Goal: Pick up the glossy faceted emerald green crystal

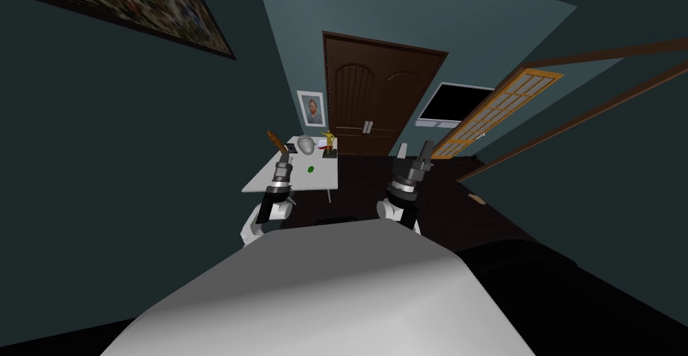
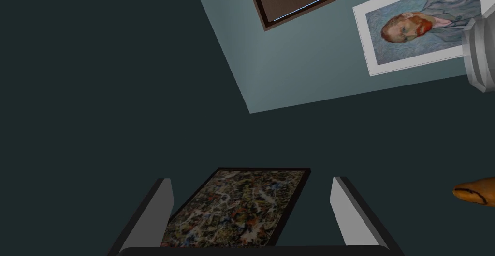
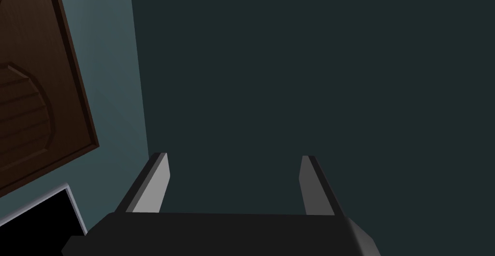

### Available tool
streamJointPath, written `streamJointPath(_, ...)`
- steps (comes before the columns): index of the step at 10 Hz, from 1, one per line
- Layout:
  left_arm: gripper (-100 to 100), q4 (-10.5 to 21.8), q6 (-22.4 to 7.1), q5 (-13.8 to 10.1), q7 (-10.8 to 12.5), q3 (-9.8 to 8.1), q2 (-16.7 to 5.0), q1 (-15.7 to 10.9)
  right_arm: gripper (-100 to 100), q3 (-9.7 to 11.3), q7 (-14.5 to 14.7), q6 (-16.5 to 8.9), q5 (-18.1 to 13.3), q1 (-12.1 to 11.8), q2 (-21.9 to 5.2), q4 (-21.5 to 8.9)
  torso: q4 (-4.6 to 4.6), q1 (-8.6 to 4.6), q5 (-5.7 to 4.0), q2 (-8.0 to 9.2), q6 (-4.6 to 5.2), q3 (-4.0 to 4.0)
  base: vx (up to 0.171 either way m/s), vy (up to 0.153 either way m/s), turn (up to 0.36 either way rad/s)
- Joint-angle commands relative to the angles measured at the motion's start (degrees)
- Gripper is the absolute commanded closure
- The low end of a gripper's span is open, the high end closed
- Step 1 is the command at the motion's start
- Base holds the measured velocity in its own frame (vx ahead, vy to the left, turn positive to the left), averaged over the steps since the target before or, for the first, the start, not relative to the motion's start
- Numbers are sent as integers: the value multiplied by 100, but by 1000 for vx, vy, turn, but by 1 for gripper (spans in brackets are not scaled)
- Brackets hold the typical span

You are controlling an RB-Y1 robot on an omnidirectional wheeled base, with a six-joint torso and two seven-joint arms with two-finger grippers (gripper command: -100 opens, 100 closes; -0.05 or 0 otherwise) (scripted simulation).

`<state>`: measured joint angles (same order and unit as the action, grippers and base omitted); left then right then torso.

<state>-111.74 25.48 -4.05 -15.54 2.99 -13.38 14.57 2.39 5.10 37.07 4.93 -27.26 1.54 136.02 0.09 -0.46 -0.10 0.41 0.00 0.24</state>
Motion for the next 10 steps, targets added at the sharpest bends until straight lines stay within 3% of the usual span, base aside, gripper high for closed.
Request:
streamJointPath(1,-100,245,1,11,-66,6,-61,-106,0,0,0,0,0,0,0,0,0,0,0,0,0,0,-91,-97,14)
streamJointPath(6,-100,961,-91,85,-376,37,-305,-688,0,0,0,0,0,-1,-1,0,-4,20,4,-22,0,-12,-61,-69,21)
streamJointPath(7,-100,1025,-91,85,-376,37,-305,-688,0,-1,0,0,0,-1,-1,0,-4,20,4,-21,0,-12,-47,-52,18)
streamJointPath(10,-100,1752,-191,196,-687,64,-526,-1263,0,0,0,0,0,-1,-1,0,-4,15,3,-21,0,-12,-72,-88,38)
